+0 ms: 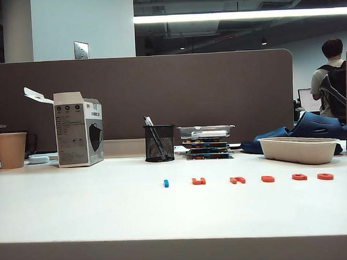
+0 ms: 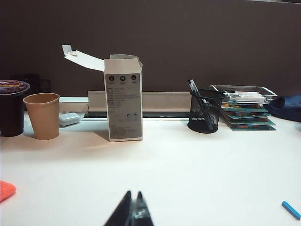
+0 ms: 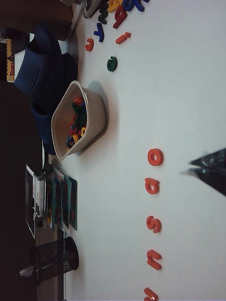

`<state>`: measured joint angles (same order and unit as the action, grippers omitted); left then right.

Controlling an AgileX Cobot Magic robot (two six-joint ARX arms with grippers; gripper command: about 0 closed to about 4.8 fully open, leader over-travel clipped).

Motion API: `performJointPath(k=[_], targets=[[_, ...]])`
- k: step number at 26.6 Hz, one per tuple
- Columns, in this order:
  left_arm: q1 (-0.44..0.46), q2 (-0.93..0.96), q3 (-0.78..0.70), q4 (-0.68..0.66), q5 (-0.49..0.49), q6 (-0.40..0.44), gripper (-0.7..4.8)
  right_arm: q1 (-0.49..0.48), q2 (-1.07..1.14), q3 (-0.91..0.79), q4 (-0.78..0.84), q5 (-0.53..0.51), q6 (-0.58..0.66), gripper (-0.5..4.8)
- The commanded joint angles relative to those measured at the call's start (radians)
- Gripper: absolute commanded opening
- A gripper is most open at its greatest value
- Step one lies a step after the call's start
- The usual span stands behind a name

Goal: Select the appropriate letters from the row of letter magnets placed on the table to arrange into the word "sun".

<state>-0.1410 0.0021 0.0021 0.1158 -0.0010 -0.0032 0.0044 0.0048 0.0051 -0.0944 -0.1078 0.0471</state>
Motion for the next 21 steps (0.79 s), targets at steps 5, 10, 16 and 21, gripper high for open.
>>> performJointPath(k=[5,10,16,21], targets=[[-0.001,0.0,0.005,0.012,0.005,0.003,-0.05,0.001,-0.007,-0.006,0.017,0.001,0.0,0.0],[-0.001,0.0,0.005,0.012,0.005,0.003,-0.05,0.001,-0.007,-0.006,0.017,0.001,0.0,0.0],[-0.001,0.0,0.005,0.013,0.005,0.003,-0.05,0.001,-0.007,-0.006,0.017,0.001,0.0,0.0],[-0.001,0.0,0.038,0.012,0.035,-0.032,-0.05,0.001,-0.007,-0.006,0.017,0.001,0.0,0.0]])
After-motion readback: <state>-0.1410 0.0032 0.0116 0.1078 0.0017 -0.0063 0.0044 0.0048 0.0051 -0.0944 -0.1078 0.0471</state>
